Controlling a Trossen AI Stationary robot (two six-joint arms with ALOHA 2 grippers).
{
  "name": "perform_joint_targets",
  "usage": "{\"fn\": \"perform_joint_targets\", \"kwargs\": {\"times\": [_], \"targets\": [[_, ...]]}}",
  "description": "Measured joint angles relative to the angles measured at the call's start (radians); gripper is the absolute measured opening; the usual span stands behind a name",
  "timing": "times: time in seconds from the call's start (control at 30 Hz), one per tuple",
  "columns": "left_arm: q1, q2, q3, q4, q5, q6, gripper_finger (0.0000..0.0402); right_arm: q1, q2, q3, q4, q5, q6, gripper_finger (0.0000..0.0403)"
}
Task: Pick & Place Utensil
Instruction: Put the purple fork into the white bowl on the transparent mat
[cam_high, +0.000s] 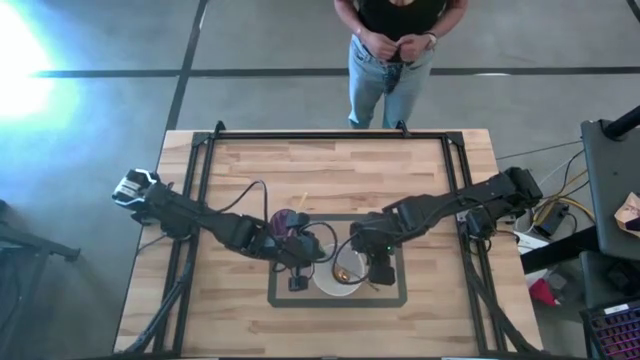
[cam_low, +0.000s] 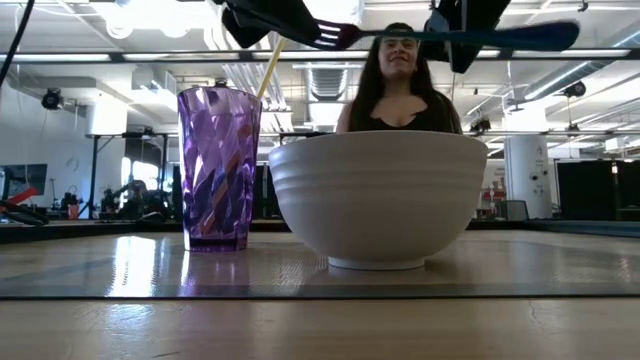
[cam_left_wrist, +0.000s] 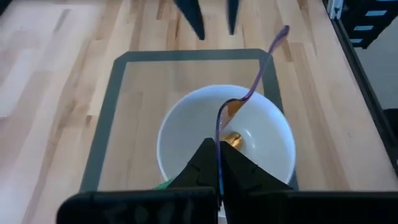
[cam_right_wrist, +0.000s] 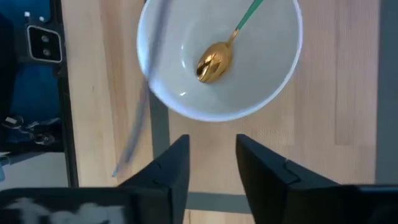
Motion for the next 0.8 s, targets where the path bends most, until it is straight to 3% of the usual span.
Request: {"fn": "perform_joint_targets", "kwargs": {"times": [0.2, 0.4, 0.8], "targets": [[0.004, -0.007, 0.0, 0.002, -0.018, -0.003, 0.0001, 0.001, -0.031, 0.0, -0.02, -0.003, 0.001, 0.0154], [0.004, -0.042, 0.0, -0.008, -0.032, -0.003, 0.0001, 0.001, -0.133, 0.0, -0.064, 0.007, 0.001, 0.0152], [0.013, -0.186, -0.021, -0.008, -0.05, 0.05, 0.0001, 0.069, -0.372, -0.016, -0.048, 0.286, -0.003, 0.0126]]}}
